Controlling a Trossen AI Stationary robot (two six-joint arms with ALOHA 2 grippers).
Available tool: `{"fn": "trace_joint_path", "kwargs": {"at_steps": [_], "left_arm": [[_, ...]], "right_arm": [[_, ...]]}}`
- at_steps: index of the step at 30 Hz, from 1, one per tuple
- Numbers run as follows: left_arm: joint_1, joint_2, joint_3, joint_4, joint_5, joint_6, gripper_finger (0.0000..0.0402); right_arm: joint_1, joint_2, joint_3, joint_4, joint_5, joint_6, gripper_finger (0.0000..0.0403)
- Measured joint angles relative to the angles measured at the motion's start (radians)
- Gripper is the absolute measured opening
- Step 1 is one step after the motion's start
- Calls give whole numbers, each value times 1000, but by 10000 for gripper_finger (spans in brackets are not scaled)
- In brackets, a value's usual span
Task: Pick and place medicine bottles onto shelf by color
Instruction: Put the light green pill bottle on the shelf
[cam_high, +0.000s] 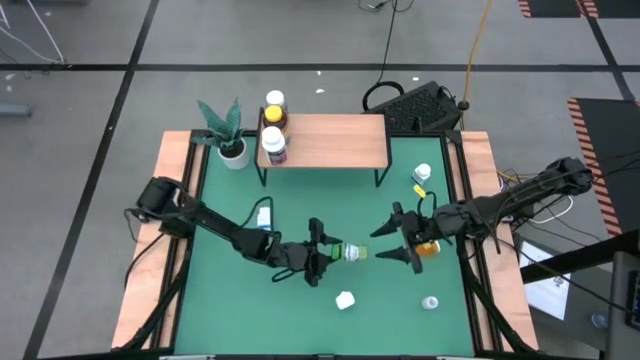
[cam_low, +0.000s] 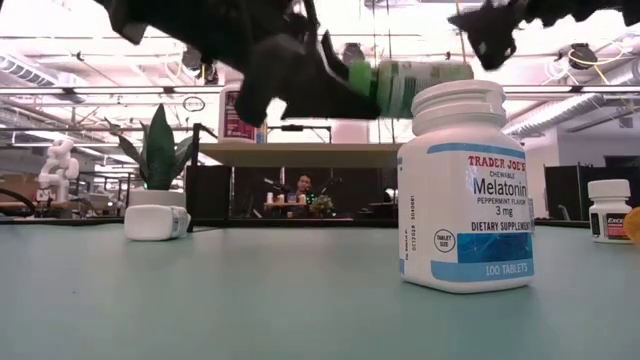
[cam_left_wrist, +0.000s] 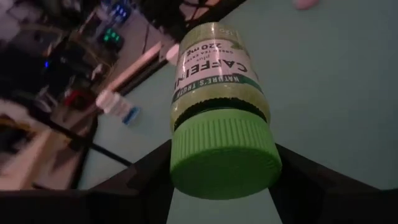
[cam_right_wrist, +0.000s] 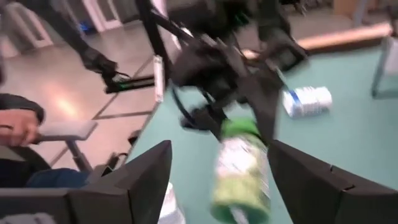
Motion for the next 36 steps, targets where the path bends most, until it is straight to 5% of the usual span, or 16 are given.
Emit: {"fn": "trace_joint_path", "kwargs": {"at_steps": [9,16,36], "left_arm": [[9,-96,0,-127,44,137,227],[31,-106,0,-185,45,167,214],[50,-106,0,-175,70,230,198]], "right_arm": [[-179,113,0,-19,-231,174,305],[-295,220,0,193,-492,254,320],[-309,464,0,392,-599,232,298]]}}
